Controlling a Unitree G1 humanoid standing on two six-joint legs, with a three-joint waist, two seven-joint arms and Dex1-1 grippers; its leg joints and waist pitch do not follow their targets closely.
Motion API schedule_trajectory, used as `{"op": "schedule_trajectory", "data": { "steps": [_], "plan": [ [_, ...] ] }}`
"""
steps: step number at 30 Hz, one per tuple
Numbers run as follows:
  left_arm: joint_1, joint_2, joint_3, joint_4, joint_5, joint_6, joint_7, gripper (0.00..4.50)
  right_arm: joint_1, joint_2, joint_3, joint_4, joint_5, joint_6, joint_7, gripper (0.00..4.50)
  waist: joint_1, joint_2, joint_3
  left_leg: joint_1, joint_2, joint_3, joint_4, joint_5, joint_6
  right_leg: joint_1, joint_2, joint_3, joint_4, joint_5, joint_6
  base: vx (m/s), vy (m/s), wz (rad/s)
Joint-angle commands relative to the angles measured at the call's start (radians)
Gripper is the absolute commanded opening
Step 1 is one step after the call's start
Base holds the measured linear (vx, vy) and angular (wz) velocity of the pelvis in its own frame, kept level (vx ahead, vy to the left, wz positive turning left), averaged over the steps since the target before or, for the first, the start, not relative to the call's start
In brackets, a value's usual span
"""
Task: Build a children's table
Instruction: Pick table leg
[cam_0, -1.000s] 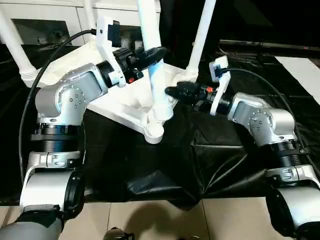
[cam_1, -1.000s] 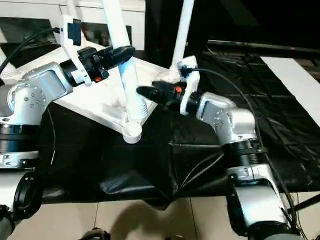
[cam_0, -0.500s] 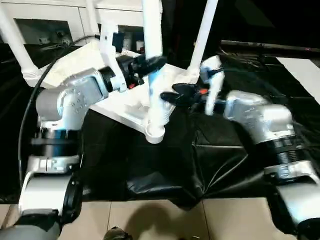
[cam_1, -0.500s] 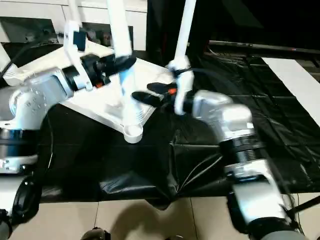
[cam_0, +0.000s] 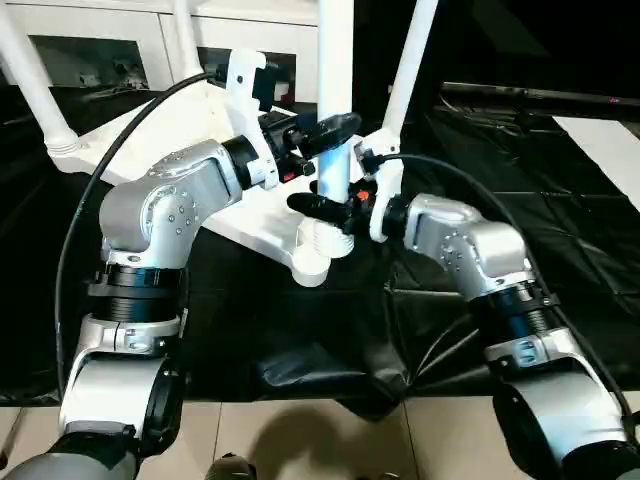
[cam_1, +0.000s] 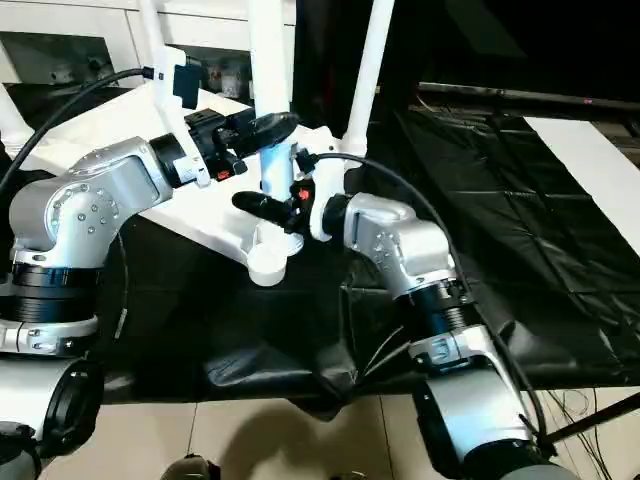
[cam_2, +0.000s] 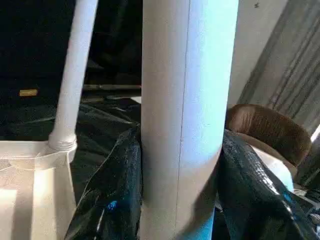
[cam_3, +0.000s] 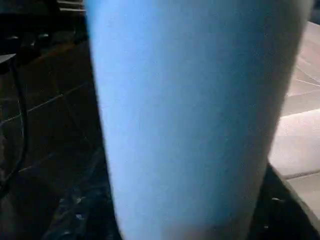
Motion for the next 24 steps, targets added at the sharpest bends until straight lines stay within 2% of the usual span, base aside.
{"op": "schedule_trajectory", "data": {
  "steps": [1,6,7,9,10,11,13,17,18,20,24],
  "plan": [
    [-0.006,-0.001,0.010,-0.031,-0.011,-0.003,-0.009,1.82,-0.004,-0.015,-0.014,0.018,-0.016,-0.001,-0.013,2.08,0.002,0.007,-0.087,0.019,-0.011,0.012,-0.062,-0.204,-0.053,0.058,-0.039,0.030,-0.065,-0.166,-0.158,0.000,0.000,0.00],
    [0.002,0.014,0.015,-0.022,-0.018,-0.016,-0.026,1.82,0.017,-0.059,-0.003,-0.004,-0.010,-0.024,0.065,1.93,0.000,0.008,-0.086,0.019,-0.012,0.013,-0.061,-0.224,-0.053,0.060,-0.039,0.030,-0.068,-0.183,-0.159,0.000,0.000,0.00],
    [0.004,0.018,0.015,-0.024,-0.023,-0.005,-0.032,2.17,0.025,-0.066,0.001,-0.014,-0.006,-0.027,0.091,1.93,0.000,0.007,-0.085,0.019,-0.012,0.013,-0.062,-0.225,-0.052,0.060,-0.038,0.030,-0.068,-0.188,-0.158,0.000,0.000,0.00],
    [0.014,0.022,0.028,-0.038,-0.081,0.055,-0.073,2.52,0.065,-0.096,0.016,-0.065,0.021,-0.027,0.189,1.93,0.001,0.006,-0.085,0.020,-0.011,0.014,-0.061,-0.222,-0.048,0.060,-0.038,0.030,-0.067,-0.187,-0.158,0.000,0.000,0.00],
    [0.017,0.020,0.039,-0.044,-0.108,0.072,-0.087,2.55,0.077,-0.106,0.021,-0.081,0.028,-0.026,0.219,1.92,0.004,0.003,-0.086,0.018,-0.012,0.014,-0.060,-0.217,-0.039,0.063,-0.039,0.031,-0.066,-0.175,-0.165,0.000,0.000,0.00],
    [0.023,0.019,0.045,-0.054,-0.130,0.073,-0.111,2.55,0.092,-0.120,0.033,-0.100,0.036,-0.026,0.257,1.92,0.002,0.002,-0.087,0.016,-0.012,0.014,-0.059,-0.210,-0.036,0.064,-0.038,0.030,-0.064,-0.163,-0.172,0.000,0.000,0.00],
    [0.034,0.023,0.060,-0.074,-0.182,0.077,-0.177,2.85,0.124,-0.157,0.067,-0.141,0.043,-0.028,0.343,1.91,0.004,-0.002,-0.088,0.015,-0.013,0.015,-0.057,-0.191,-0.022,0.066,-0.037,0.029,-0.064,-0.139,-0.186,0.000,0.000,0.00],
    [0.035,0.052,0.077,-0.068,-0.271,0.155,-0.279,3.16,0.153,-0.205,0.123,-0.164,0.022,-0.060,0.438,1.91,0.000,-0.001,-0.083,0.015,-0.013,0.014,-0.058,-0.229,-0.020,0.063,-0.037,0.027,-0.068,-0.205,-0.188,0.000,0.000,0.00],
    [0.034,0.060,0.074,-0.066,-0.275,0.164,-0.294,3.38,0.154,-0.208,0.128,-0.165,0.021,-0.061,0.447,1.91,-0.001,0.001,-0.081,0.019,-0.012,0.014,-0.058,-0.255,-0.023,0.059,-0.038,0.028,-0.074,-0.254,-0.178,0.000,0.000,0.00],
    [0.039,0.092,0.033,-0.069,-0.263,0.180,-0.348,3.40,0.155,-0.221,0.152,-0.158,0.005,-0.088,0.475,1.91,0.001,0.008,-0.081,0.021,-0.011,0.011,-0.060,-0.266,-0.027,0.057,-0.040,0.028,-0.075,-0.278,-0.172,0.000,0.000,0.00],
    [0.045,0.109,-0.007,-0.072,-0.233,0.172,-0.358,3.40,0.148,-0.211,0.154,-0.133,-0.019,-0.114,0.480,1.91,0.001,0.009,-0.082,0.025,-0.008,0.010,-0.061,-0.282,-0.035,0.054,-0.038,0.028,-0.073,-0.260,-0.179,0.000,0.000,0.00]
  ]
}}
